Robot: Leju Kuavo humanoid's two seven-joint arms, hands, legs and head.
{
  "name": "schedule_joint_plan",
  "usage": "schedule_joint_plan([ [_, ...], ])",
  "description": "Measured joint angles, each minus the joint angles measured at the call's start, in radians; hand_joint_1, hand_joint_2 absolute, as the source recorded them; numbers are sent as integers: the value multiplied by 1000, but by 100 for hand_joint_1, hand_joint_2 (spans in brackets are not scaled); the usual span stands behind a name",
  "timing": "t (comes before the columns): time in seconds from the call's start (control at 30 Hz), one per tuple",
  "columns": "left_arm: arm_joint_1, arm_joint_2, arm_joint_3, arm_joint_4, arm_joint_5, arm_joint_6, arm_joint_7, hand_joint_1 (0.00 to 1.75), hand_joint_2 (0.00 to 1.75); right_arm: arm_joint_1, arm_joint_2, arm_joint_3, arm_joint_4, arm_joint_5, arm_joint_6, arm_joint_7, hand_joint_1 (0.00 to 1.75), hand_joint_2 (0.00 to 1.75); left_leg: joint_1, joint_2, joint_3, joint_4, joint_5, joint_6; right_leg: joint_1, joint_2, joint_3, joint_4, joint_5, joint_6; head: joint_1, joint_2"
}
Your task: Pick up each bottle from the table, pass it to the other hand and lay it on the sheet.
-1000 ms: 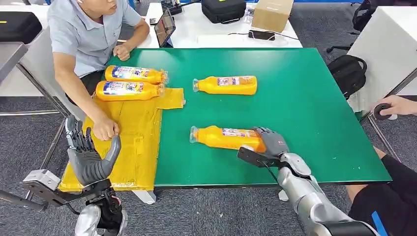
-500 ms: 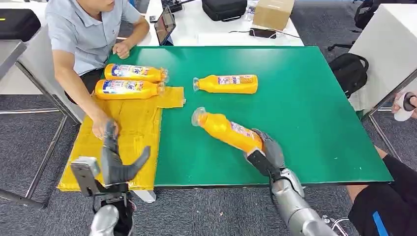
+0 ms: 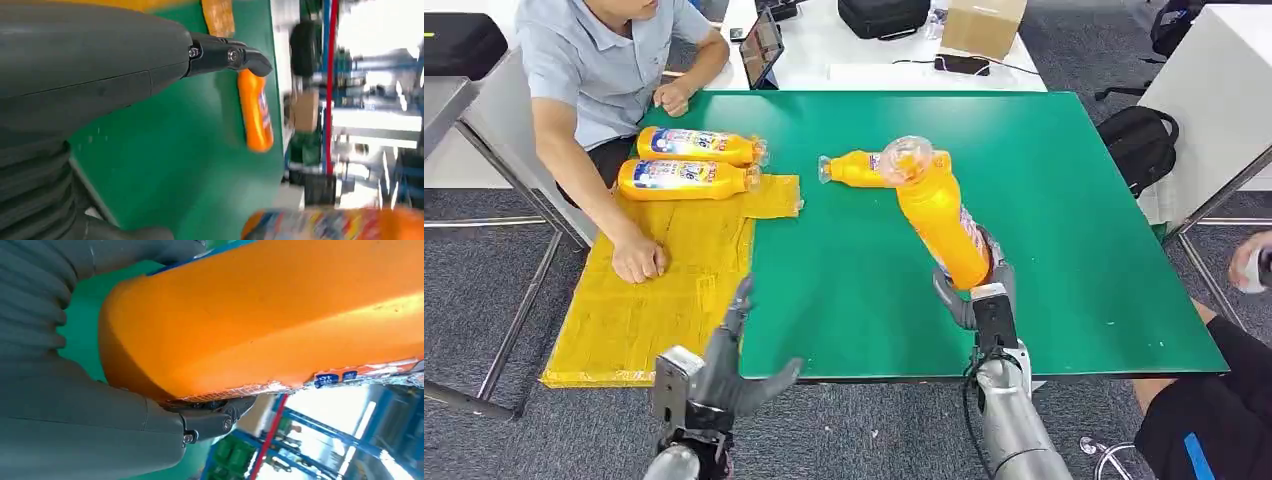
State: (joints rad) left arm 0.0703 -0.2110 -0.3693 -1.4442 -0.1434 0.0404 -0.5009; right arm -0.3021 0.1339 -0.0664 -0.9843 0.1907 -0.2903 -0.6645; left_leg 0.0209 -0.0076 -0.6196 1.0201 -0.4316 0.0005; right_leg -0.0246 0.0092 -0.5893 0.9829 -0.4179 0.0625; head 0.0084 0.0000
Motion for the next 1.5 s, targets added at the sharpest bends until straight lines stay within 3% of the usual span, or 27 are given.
schedule_joint_plan([
  [0.17, 2, 7, -32, 8, 13, -30, -23, 0, 175, 5, 13, 32, -23, 34, 40, 0, 175, 175, 0, 0, 0, 0, 0, 0, 0, 0, 0, 0, 0, 0, 0, 0],
  [0.37, -3, 8, -40, 1, 51, -64, -32, 0, 175, 25, 26, 162, 3, 199, 92, 0, 175, 175, 0, 0, 0, 0, 0, 0, 0, 0, 0, 0, 0, 0, 0, 0],
  [0.5, -15, -3, -31, -7, 84, -76, -32, 0, 175, 61, 34, 300, 3, 192, 73, 0, 175, 175, 1, 0, -1, 0, 0, 0, 1, 0, -1, 0, 0, 0, 0, 0],
  [0.73, -29, -37, -9, -23, 151, -57, -32, 0, 175, 77, 40, 427, 7, 199, 75, 0, 175, 175, 0, 0, -1, 0, 0, 0, 0, 0, -1, 0, 0, 0, 0, 0],
  [0.93, -42, -52, -5, -34, 241, -112, -19, 0, 175, 80, 44, 602, 7, 121, 31, 0, 175, 175, 1, 2, -1, 0, 0, 0, 0, 0, -2, 0, 0, 0, 0, 0],
  [1.2, -39, -52, -5, -44, 296, -183, -34, 0, 175, 56, 41, 661, 15, 79, 32, 0, 175, 175, 0, 2, -2, 0, 0, 0, 0, 1, -2, 0, 0, 0, 0, 0],
  [1.23, -37, -52, -5, -46, 324, -212, -33, 49, 175, 49, 42, 666, 25, 77, 33, 0, 175, 175, 0, 2, -2, 0, 0, 0, 0, 1, -2, 0, 0, 0, 0, 0],
  [1.27, -36, -51, -2, -49, 358, -240, -30, 175, 175, 37, 45, 671, 42, 78, 33, 0, 173, 175, 0, 2, -1, 0, 0, 0, 0, 1, -2, 0, 0, 0, 0, 0],
  [1.3, -35, -47, 4, -49, 381, -259, -25, 175, 175, 26, 47, 676, 62, 83, 34, 0, 161, 175, 0, 2, -1, 0, 0, 0, 0, 1, -2, 0, 0, 0, 0, 0],
  [1.33, -34, -42, 8, -49, 396, -273, -21, 175, 175, 17, 51, 679, 81, 90, 35, 0, 96, 175, 0, 3, -1, 0, 0, 0, 0, 1, -3, 0, 0, 0, 0, 0],
  [1.37, -33, -39, 12, -49, 408, -281, -14, 175, 175, 9, 53, 682, 95, 96, 36, 0, 0, 175, 0, 3, -1, 0, 0, 0, 0, 1, -3, 0, 0, 0, 0, 0],
  [1.43, -32, -35, 24, -49, 430, -292, 4, 175, 175, -3, 55, 690, 124, 104, 40, 0, 0, 175, 1, 3, -1, 0, 1, -1, 1, 1, -3, 0, 0, 0, 0, 0],
  [1.47, -33, -34, 30, -48, 438, -294, 9, 175, 175, -6, 56, 695, 135, 106, 44, 0, 0, 0, 1, 3, -1, 0, 1, -1, 1, 1, -3, 0, 0, 0, 0, 0],
  [1.5, -35, -34, 35, -48, 441, -295, 13, 175, 175, -6, 56, 699, 145, 107, 49, 0, 0, 0, 1, 3, -1, 0, 1, -1, 1, 1, -3, 0, 0, 0, 0, 0],
])
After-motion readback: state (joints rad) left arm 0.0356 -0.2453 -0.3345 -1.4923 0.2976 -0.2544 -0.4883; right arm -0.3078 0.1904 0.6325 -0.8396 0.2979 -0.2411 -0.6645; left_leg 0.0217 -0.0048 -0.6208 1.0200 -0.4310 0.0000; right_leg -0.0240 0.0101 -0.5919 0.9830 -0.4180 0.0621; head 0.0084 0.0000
